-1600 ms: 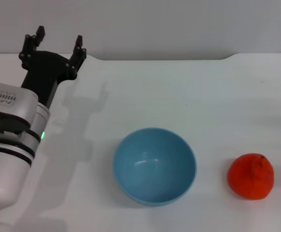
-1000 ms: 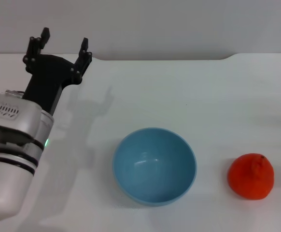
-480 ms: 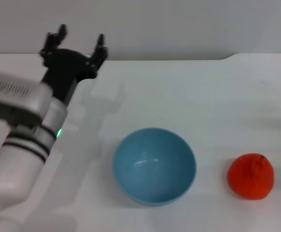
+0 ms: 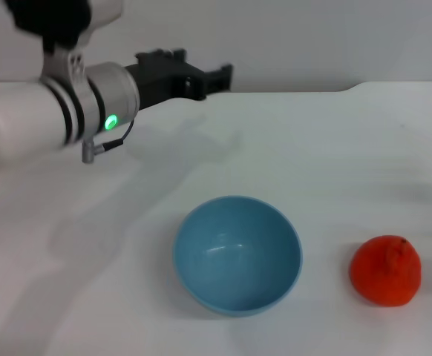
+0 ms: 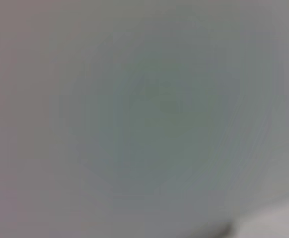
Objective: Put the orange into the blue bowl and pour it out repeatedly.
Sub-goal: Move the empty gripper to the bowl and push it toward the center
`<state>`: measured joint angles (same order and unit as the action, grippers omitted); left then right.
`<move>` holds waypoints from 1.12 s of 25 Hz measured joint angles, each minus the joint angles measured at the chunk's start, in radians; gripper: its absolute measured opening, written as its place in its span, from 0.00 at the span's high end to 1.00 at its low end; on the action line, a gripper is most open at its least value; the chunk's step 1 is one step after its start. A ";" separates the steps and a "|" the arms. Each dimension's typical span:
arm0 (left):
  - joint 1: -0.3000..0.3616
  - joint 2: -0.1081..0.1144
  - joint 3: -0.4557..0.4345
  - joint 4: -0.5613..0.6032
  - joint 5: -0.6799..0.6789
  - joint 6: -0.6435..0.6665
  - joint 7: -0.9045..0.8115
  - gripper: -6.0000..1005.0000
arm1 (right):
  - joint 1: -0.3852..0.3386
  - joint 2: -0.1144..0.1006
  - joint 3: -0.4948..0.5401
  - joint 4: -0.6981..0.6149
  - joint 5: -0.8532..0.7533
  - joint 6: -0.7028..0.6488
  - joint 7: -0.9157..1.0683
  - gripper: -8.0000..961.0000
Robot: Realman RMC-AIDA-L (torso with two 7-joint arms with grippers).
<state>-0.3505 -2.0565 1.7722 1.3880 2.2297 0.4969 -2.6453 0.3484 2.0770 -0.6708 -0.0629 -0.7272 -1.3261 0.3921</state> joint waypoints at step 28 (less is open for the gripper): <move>-0.378 -0.012 -0.170 0.054 0.290 1.031 -0.234 0.20 | -0.004 -0.005 -0.027 -0.039 0.000 -0.003 -0.007 0.40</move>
<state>-0.7283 -2.0685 1.6020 1.4423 2.5199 1.5282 -2.8793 0.3444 2.0720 -0.6979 -0.1023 -0.7271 -1.3289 0.3849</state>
